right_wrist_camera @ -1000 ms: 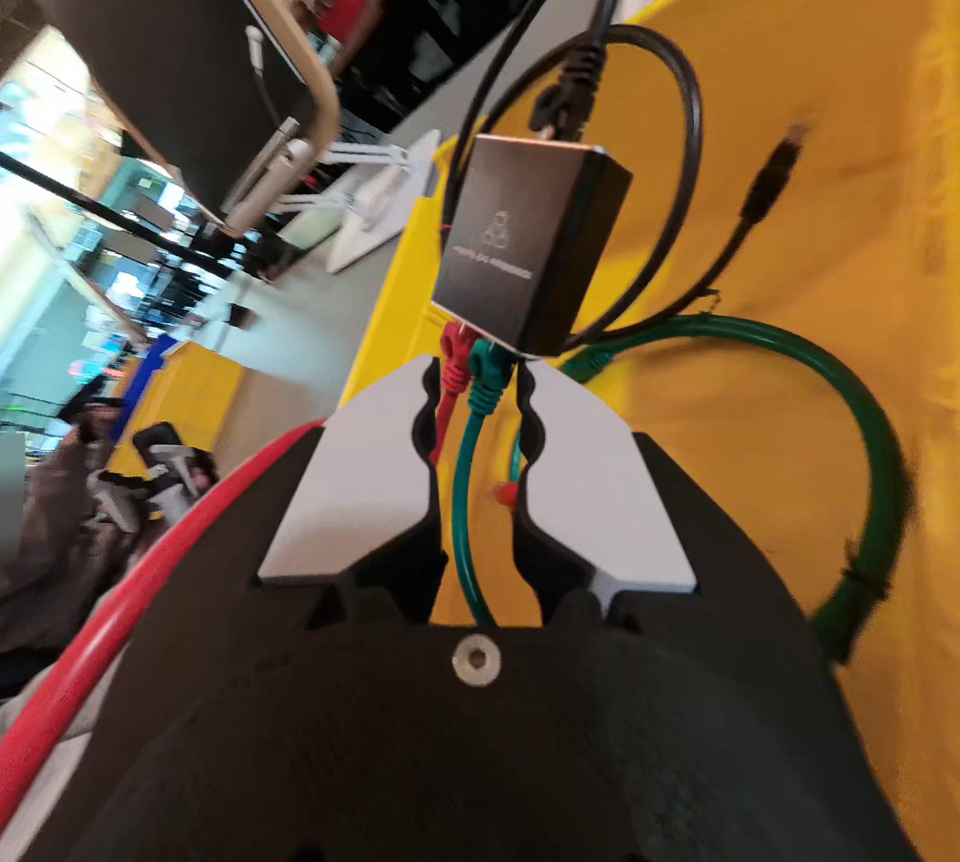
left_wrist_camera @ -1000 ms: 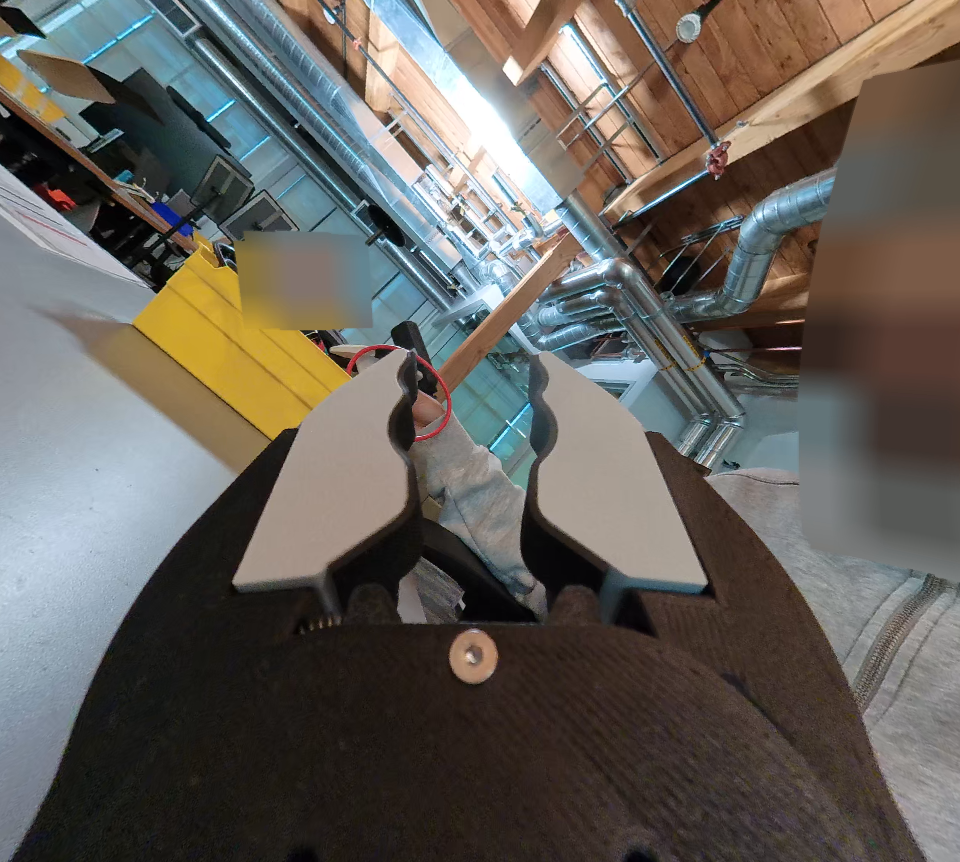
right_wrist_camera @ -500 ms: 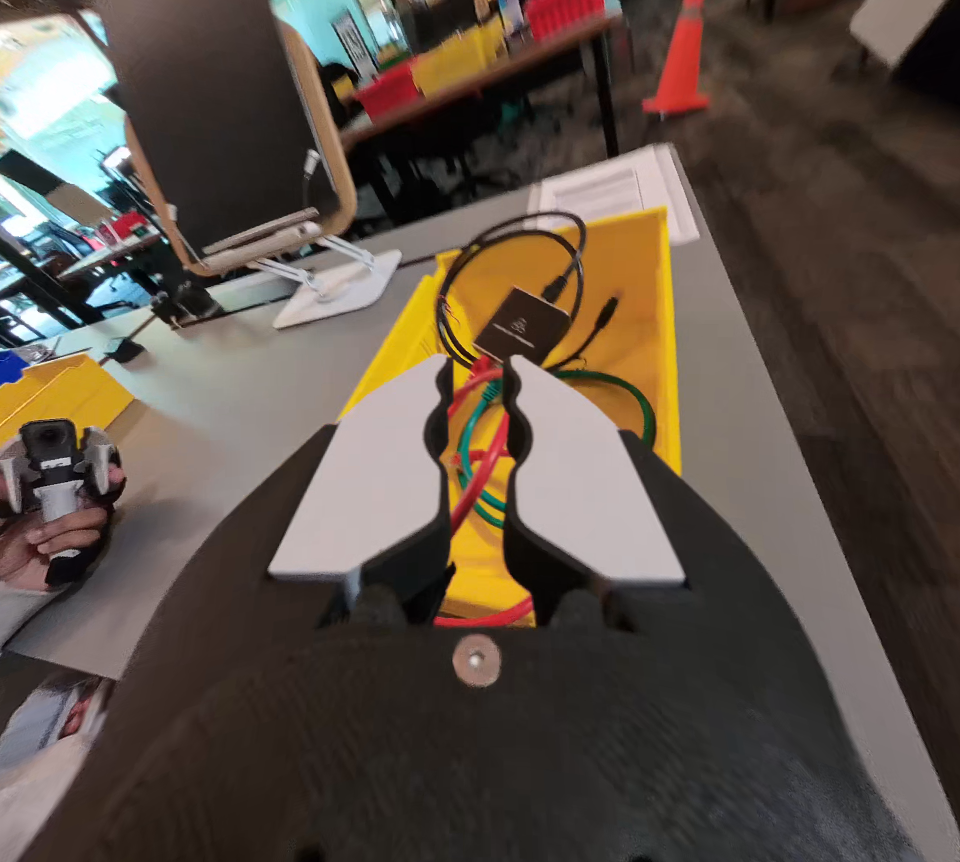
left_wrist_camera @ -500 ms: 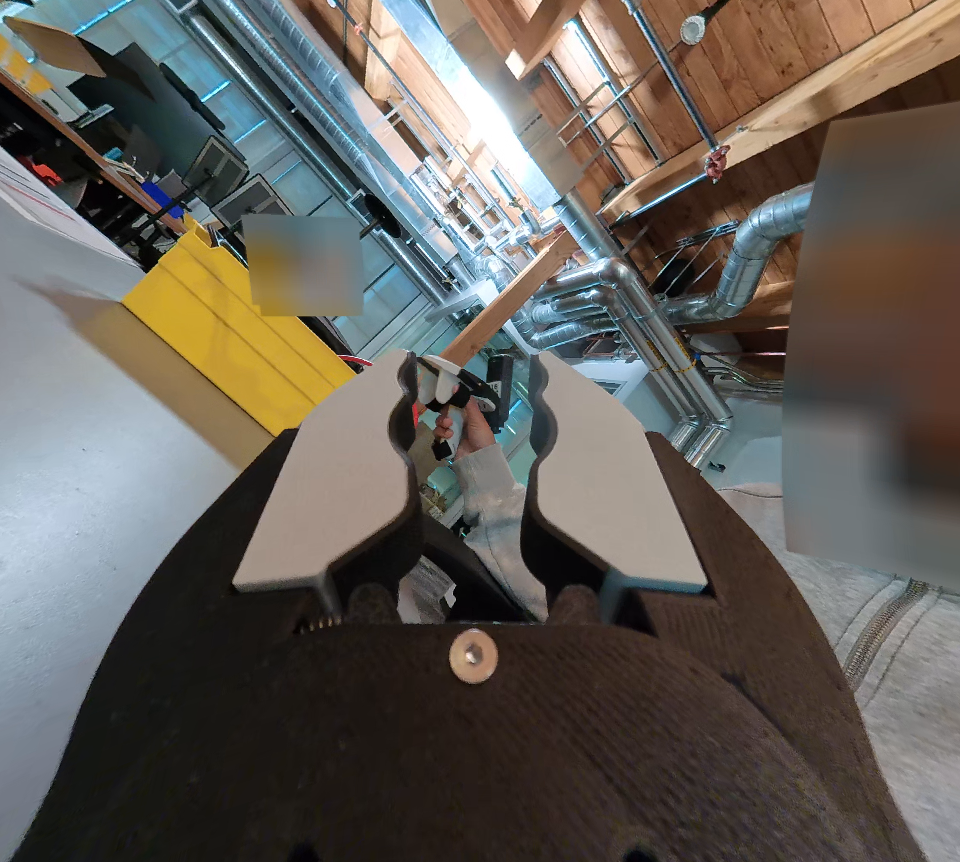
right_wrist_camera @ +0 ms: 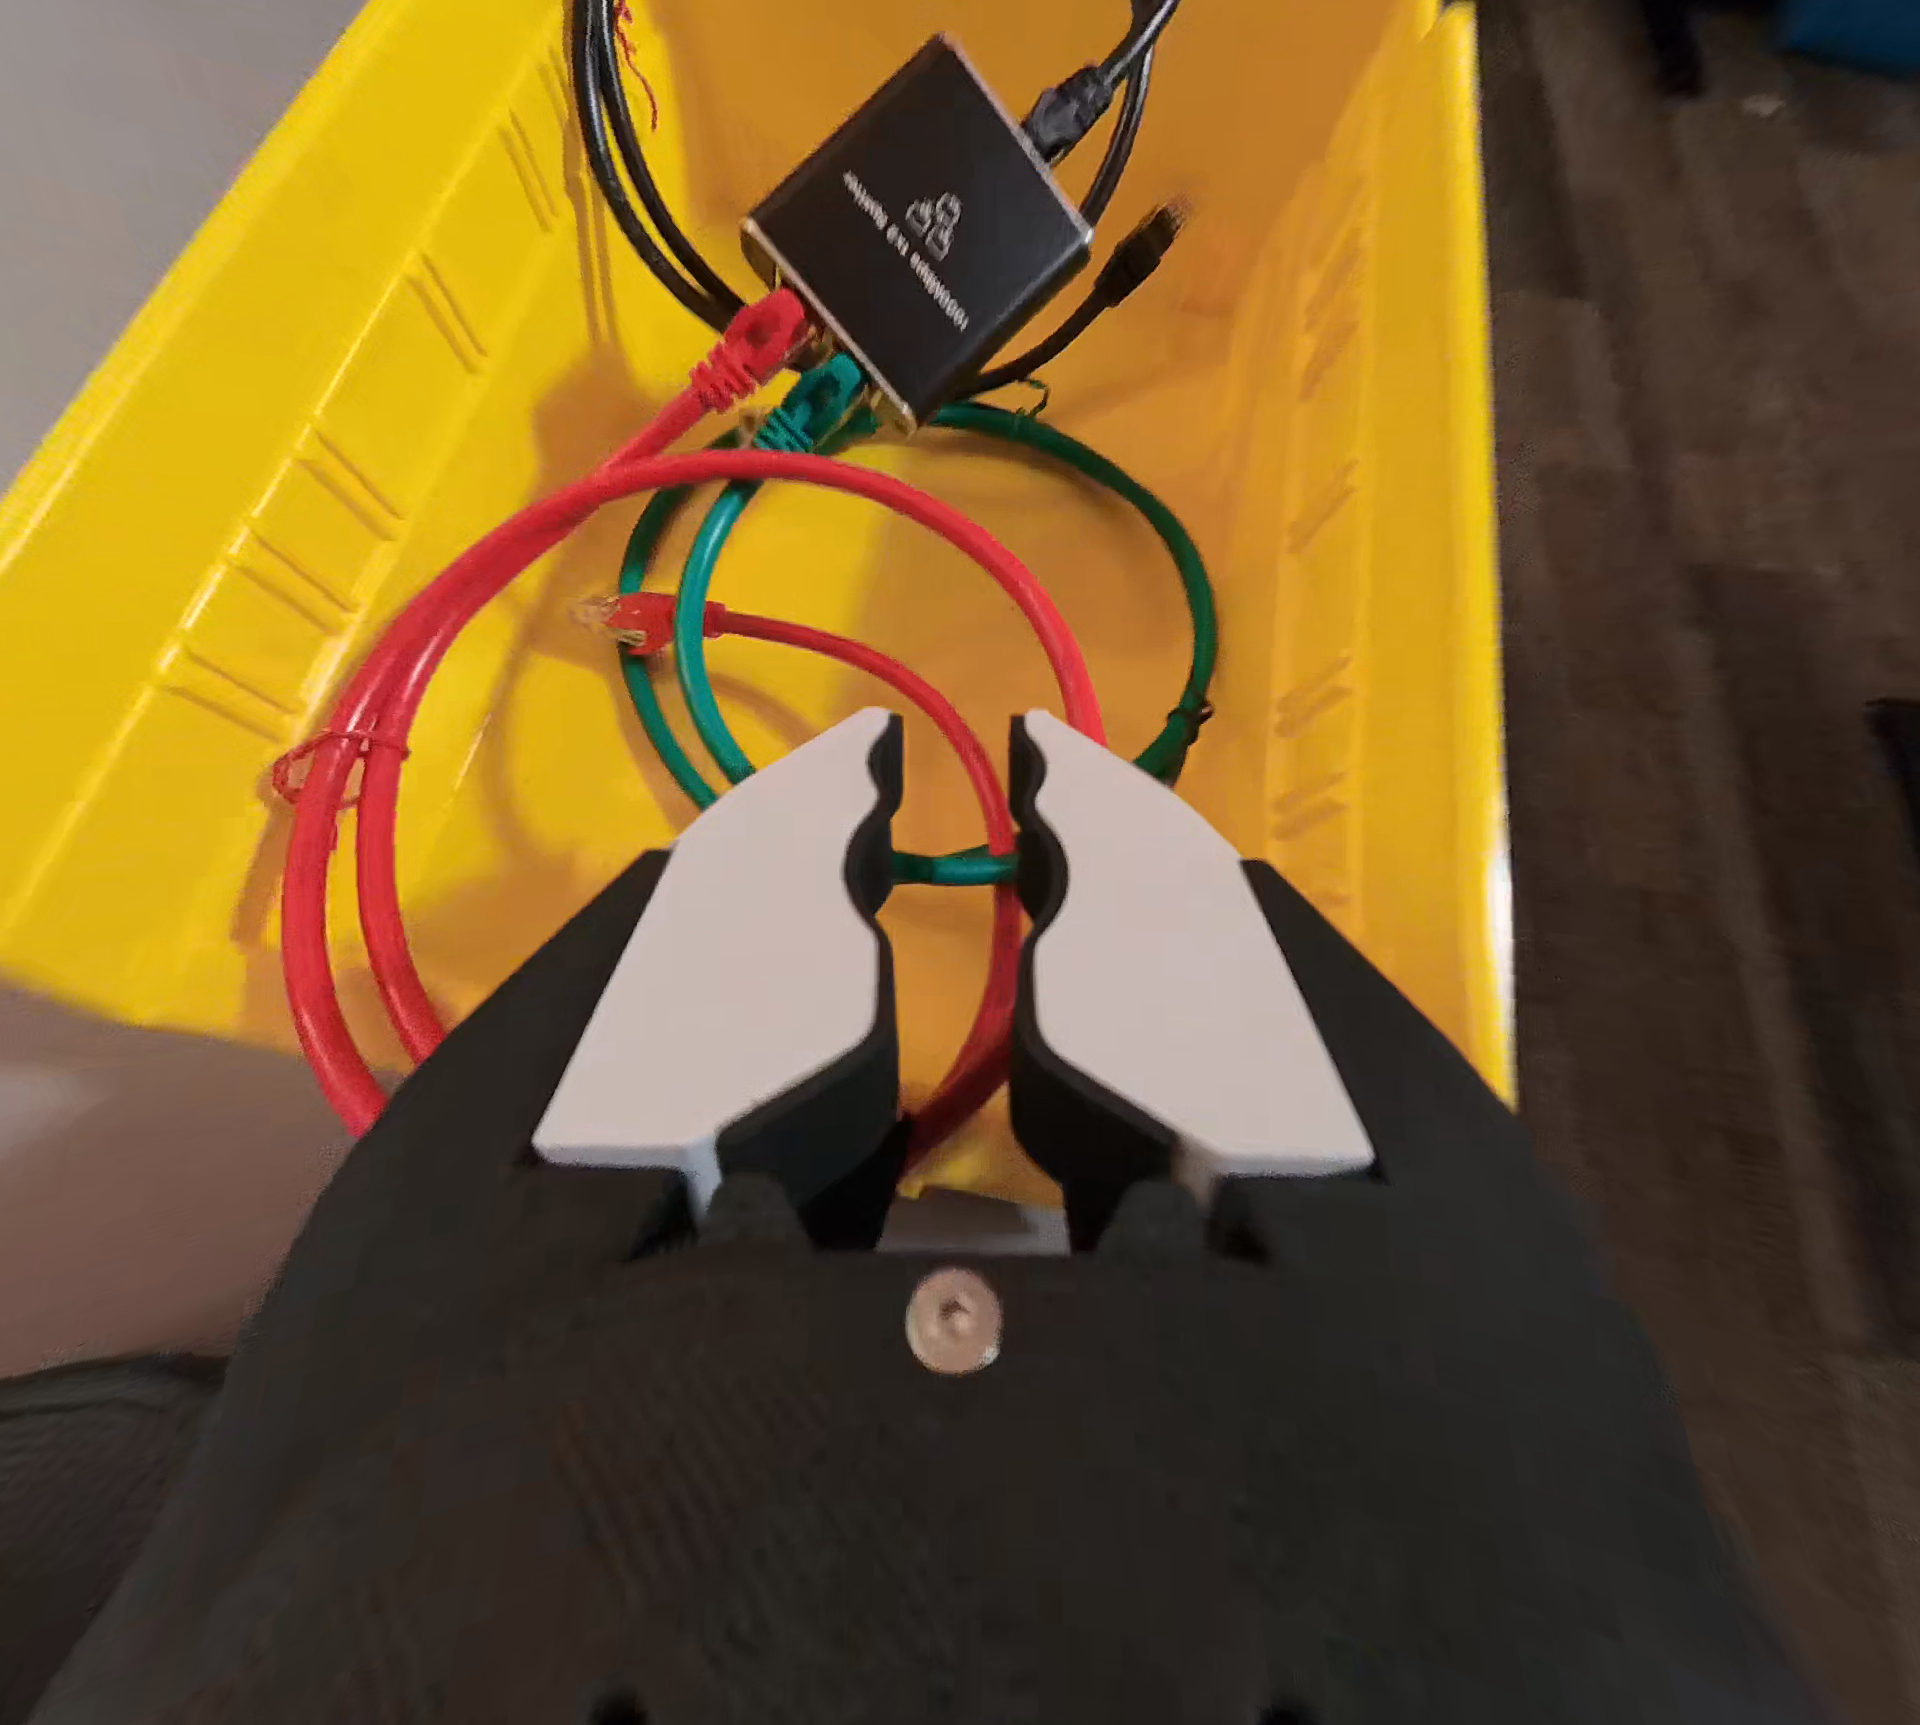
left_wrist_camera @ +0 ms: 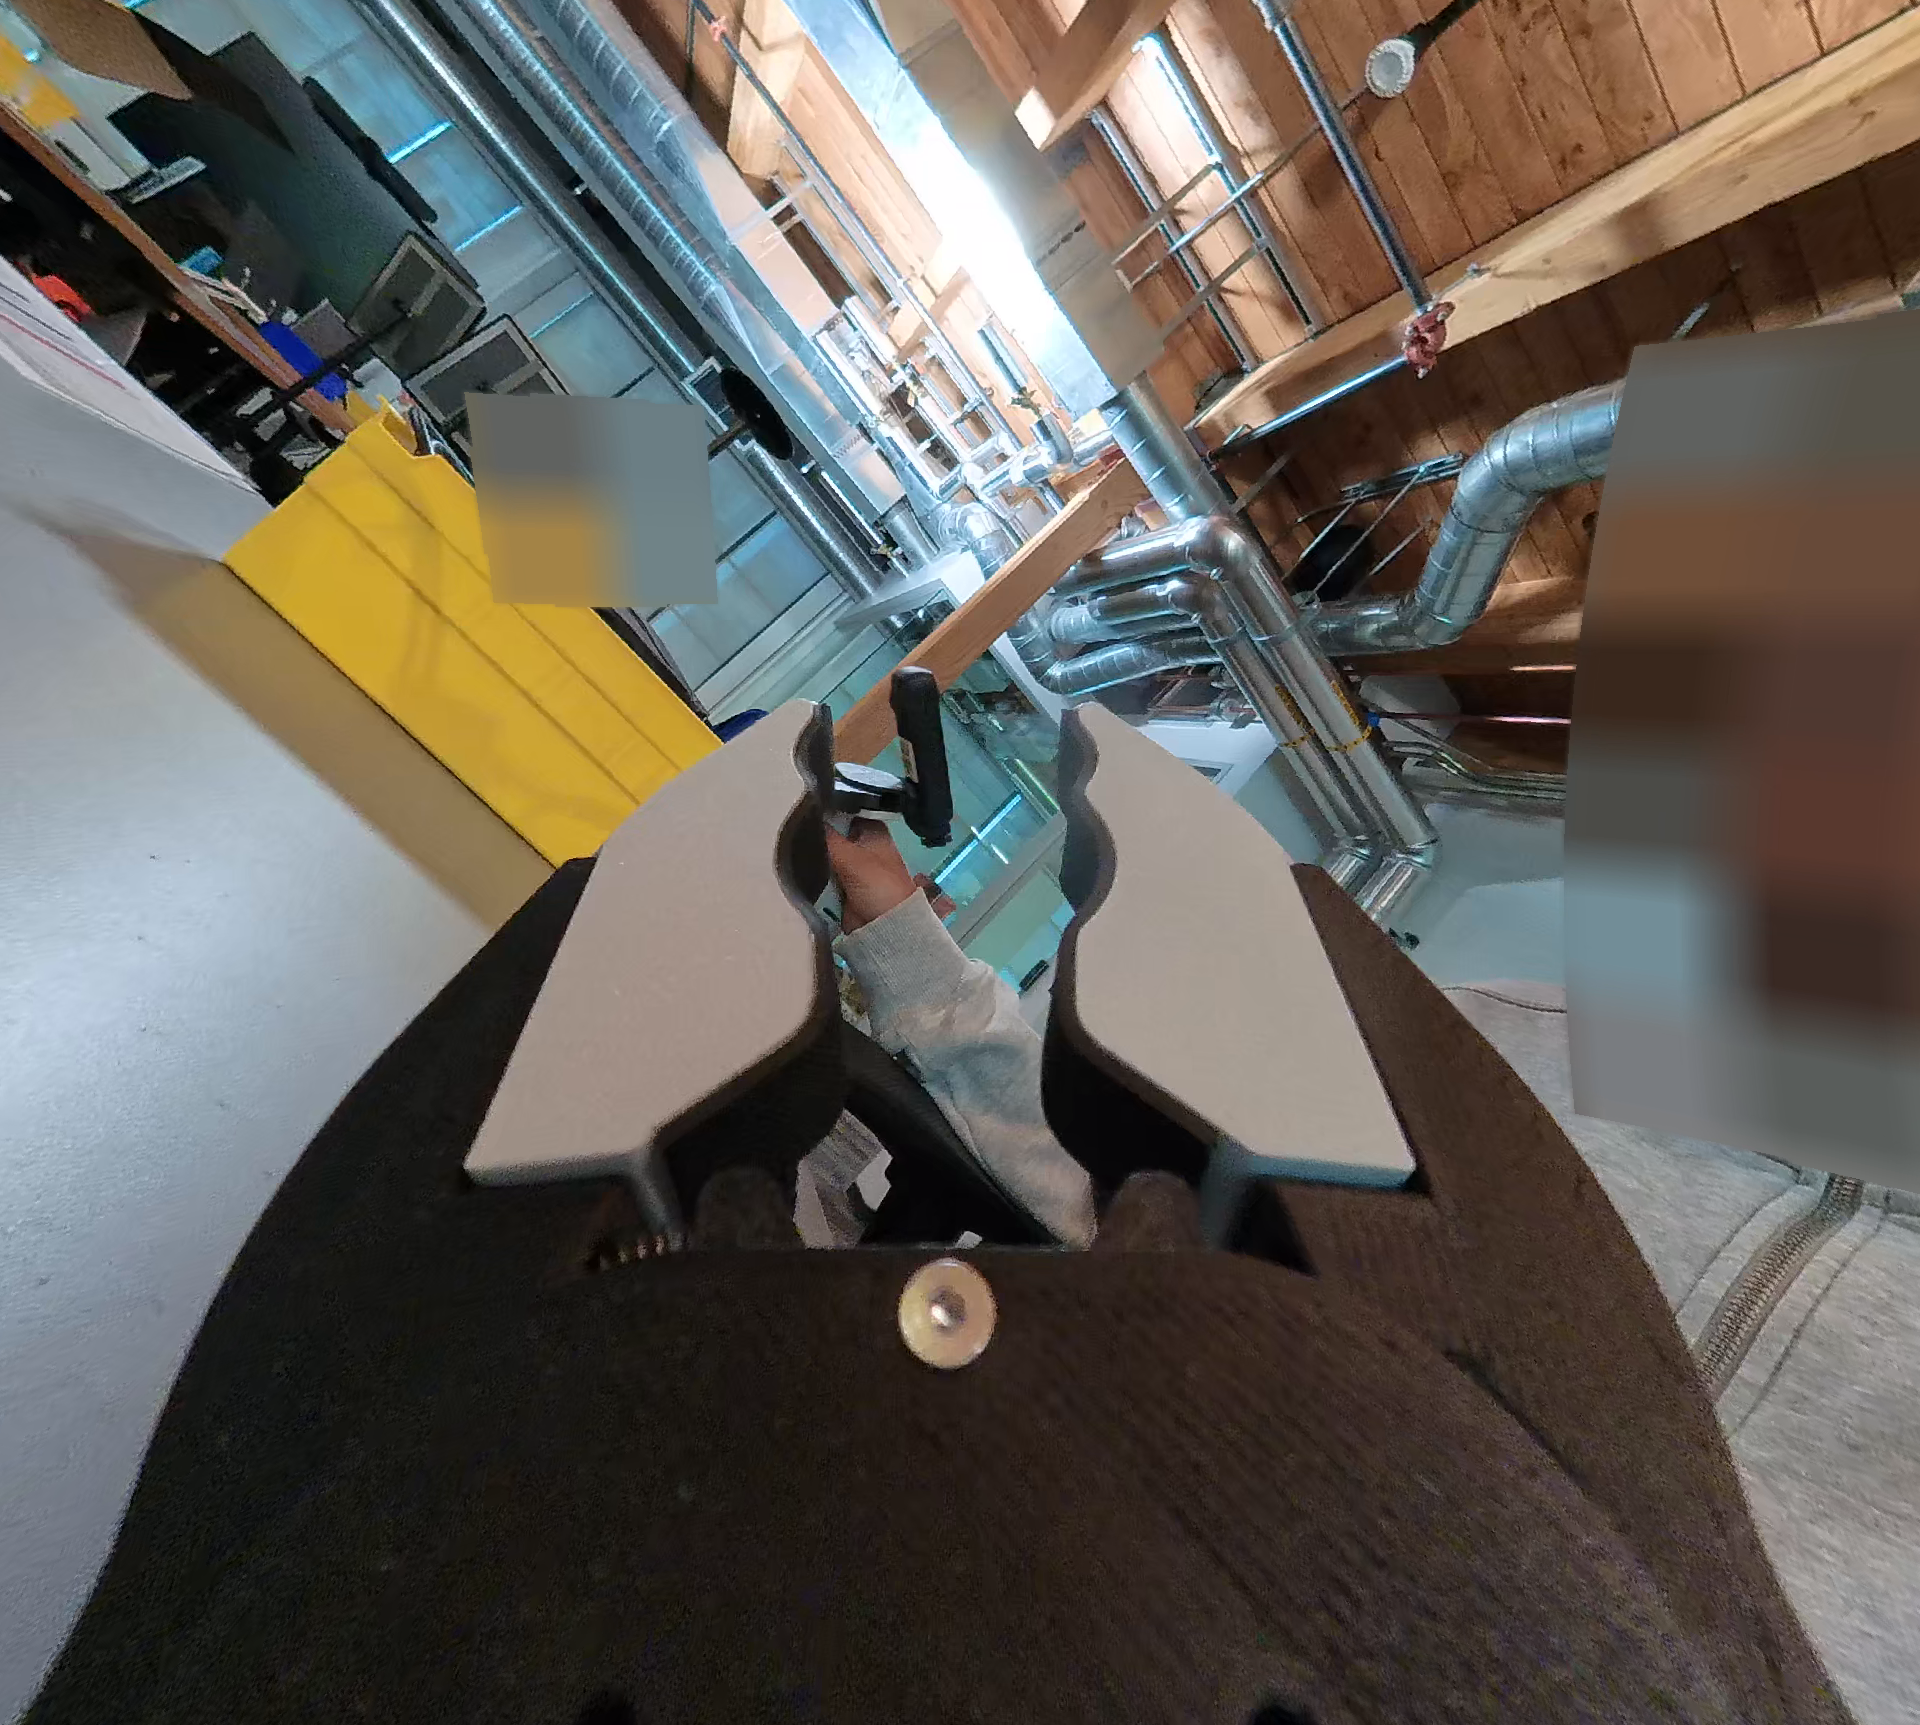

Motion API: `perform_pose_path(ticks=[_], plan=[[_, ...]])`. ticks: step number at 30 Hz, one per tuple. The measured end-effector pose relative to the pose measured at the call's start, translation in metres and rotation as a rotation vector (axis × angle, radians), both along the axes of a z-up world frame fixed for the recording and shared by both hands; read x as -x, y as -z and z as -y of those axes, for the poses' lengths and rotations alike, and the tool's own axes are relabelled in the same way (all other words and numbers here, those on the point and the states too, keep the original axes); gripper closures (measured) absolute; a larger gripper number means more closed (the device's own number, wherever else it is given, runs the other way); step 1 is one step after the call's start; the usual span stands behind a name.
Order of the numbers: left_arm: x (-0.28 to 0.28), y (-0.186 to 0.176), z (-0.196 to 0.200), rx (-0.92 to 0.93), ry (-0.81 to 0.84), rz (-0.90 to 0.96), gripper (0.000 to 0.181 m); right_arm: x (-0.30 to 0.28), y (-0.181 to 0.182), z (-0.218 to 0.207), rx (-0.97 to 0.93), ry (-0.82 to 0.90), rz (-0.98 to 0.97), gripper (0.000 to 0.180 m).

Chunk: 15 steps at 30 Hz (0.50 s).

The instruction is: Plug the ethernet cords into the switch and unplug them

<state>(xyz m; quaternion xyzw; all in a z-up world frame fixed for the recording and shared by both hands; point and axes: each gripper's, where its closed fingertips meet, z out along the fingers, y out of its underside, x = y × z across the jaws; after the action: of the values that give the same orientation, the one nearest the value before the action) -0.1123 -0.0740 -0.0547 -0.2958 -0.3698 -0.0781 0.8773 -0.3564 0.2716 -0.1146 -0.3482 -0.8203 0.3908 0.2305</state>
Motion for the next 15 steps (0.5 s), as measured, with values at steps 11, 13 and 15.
perform_pose_path(ticks=[11, 13, 15], plan=[[0.002, 0.003, 0.002, -0.027, 0.006, 0.012, 0.139, 0.026, -0.072, -0.082, 0.295, 0.302, -0.360, 0.122], [0.003, 0.003, 0.001, -0.025, 0.009, 0.013, 0.139, 0.032, -0.054, -0.093, 0.340, 0.340, -0.250, 0.123], [0.003, 0.003, 0.000, -0.025, 0.009, 0.013, 0.139, 0.035, -0.038, -0.100, 0.394, 0.352, -0.163, 0.130]])
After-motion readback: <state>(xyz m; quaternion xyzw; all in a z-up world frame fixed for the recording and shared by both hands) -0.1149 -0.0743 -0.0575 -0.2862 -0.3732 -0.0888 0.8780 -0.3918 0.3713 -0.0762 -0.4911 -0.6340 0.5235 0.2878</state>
